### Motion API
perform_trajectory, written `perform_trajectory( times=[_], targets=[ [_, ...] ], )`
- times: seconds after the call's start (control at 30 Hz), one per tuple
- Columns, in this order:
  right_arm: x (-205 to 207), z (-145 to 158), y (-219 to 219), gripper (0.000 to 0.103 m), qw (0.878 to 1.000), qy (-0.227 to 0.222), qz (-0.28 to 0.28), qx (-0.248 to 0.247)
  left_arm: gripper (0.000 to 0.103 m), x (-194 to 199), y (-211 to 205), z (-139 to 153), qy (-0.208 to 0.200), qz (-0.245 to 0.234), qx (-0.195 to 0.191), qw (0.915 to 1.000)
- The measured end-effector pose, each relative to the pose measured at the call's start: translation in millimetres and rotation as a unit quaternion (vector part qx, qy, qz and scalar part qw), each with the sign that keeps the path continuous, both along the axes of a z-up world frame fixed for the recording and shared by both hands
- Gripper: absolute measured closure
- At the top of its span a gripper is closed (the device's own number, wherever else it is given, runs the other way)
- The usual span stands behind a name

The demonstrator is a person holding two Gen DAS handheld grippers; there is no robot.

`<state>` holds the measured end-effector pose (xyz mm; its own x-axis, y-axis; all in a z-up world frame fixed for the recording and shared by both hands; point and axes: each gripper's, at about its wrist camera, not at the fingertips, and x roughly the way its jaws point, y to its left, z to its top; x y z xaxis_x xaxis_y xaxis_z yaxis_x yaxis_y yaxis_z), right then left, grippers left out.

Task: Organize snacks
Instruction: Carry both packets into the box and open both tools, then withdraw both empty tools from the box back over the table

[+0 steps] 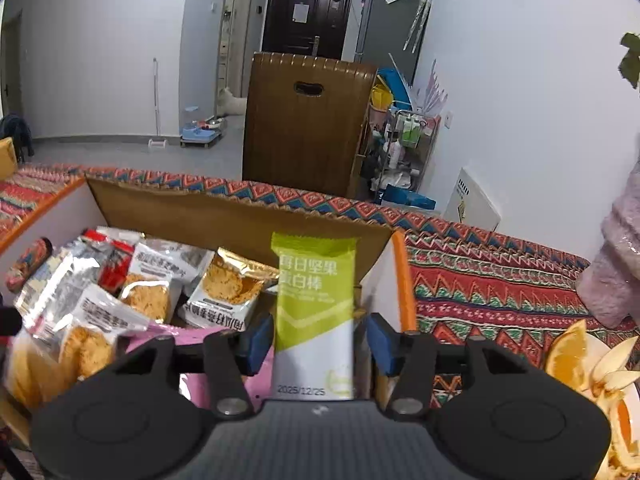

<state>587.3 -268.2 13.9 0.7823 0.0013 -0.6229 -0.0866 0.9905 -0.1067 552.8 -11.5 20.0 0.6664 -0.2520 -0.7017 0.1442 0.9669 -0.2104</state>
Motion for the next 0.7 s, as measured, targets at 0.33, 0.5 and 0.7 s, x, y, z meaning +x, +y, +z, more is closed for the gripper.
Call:
perform_trajectory(
  times=[0.33, 0.5, 0.7],
  targets=[
    [-47.8, 67.2, -18.0, 0.047, 0.999, -0.022, 0.010, 0.033, 0.035, -49.5, 10.2, 65.4, -0.041, -0.007, -0.003, 0.9991],
    [-89.4, 105.5, -28.8, 0.041, 0.998, -0.038, 0.022, 0.041, 0.024, -94.9, 6.5, 100.0, -0.086, -0.017, 0.020, 0.9960],
    [-171.9, 146.7, -33.9, 0.017, 0.994, -0.092, 0.051, 0.026, 0.002, -172.1, 9.2, 133.2, -0.176, -0.020, 0.045, 0.9832]
  ],
)
